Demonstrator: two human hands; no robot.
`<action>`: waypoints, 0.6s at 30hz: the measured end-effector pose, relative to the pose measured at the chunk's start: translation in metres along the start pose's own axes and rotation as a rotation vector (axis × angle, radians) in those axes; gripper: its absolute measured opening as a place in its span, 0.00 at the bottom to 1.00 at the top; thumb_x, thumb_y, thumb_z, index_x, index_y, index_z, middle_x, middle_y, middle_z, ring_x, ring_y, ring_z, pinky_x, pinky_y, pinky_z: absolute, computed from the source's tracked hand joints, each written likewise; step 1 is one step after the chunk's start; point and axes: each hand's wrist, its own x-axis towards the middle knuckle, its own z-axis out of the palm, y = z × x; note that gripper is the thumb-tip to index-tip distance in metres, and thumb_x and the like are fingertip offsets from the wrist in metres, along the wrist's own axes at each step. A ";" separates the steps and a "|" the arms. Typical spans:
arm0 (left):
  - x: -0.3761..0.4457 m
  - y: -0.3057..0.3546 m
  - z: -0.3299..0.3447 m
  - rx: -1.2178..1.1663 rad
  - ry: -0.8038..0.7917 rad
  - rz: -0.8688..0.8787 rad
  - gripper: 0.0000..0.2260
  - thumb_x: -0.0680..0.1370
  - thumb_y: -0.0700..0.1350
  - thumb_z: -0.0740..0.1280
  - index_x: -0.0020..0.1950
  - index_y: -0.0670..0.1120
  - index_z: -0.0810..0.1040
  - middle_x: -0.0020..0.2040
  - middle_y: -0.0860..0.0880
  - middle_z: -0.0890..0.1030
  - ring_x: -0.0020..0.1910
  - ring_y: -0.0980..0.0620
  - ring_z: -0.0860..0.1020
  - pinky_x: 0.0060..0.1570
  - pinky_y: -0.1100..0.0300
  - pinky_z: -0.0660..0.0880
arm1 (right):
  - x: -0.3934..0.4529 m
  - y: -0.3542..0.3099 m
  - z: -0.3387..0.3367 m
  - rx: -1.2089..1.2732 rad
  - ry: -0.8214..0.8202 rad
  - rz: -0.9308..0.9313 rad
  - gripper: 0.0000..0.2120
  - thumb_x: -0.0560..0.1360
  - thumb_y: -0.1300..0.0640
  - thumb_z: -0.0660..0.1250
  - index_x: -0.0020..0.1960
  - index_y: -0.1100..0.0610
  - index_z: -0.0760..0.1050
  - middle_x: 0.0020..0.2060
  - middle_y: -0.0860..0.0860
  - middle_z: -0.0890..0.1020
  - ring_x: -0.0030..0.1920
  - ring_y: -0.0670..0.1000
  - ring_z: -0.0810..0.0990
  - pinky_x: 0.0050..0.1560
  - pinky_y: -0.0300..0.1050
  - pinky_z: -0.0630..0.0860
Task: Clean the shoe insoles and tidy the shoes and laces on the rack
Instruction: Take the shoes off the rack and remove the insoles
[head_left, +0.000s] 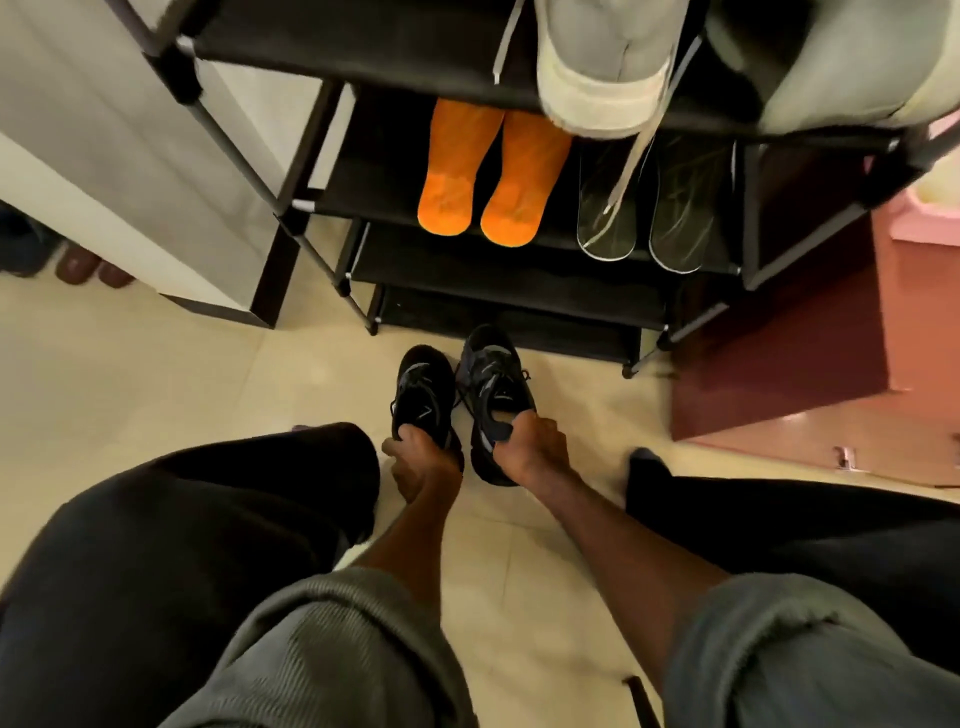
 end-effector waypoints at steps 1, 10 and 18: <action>0.010 -0.006 0.011 0.004 0.011 0.028 0.20 0.80 0.49 0.70 0.66 0.40 0.69 0.65 0.38 0.71 0.61 0.35 0.76 0.58 0.46 0.74 | 0.011 0.003 0.008 -0.005 -0.016 0.015 0.19 0.79 0.50 0.72 0.66 0.56 0.78 0.63 0.59 0.81 0.63 0.62 0.80 0.57 0.49 0.78; 0.059 -0.041 0.064 0.097 -0.094 -0.081 0.24 0.81 0.48 0.70 0.71 0.36 0.70 0.69 0.36 0.71 0.63 0.36 0.77 0.54 0.50 0.75 | 0.045 0.038 0.081 -0.089 -0.339 0.062 0.29 0.80 0.55 0.67 0.78 0.60 0.63 0.73 0.63 0.63 0.69 0.64 0.72 0.67 0.48 0.71; 0.046 -0.029 0.045 0.020 -0.115 -0.167 0.28 0.79 0.47 0.72 0.75 0.39 0.67 0.72 0.38 0.69 0.68 0.36 0.74 0.63 0.47 0.75 | 0.042 0.039 0.075 -0.102 -0.359 -0.023 0.18 0.74 0.50 0.67 0.61 0.57 0.79 0.64 0.63 0.78 0.61 0.63 0.79 0.50 0.44 0.71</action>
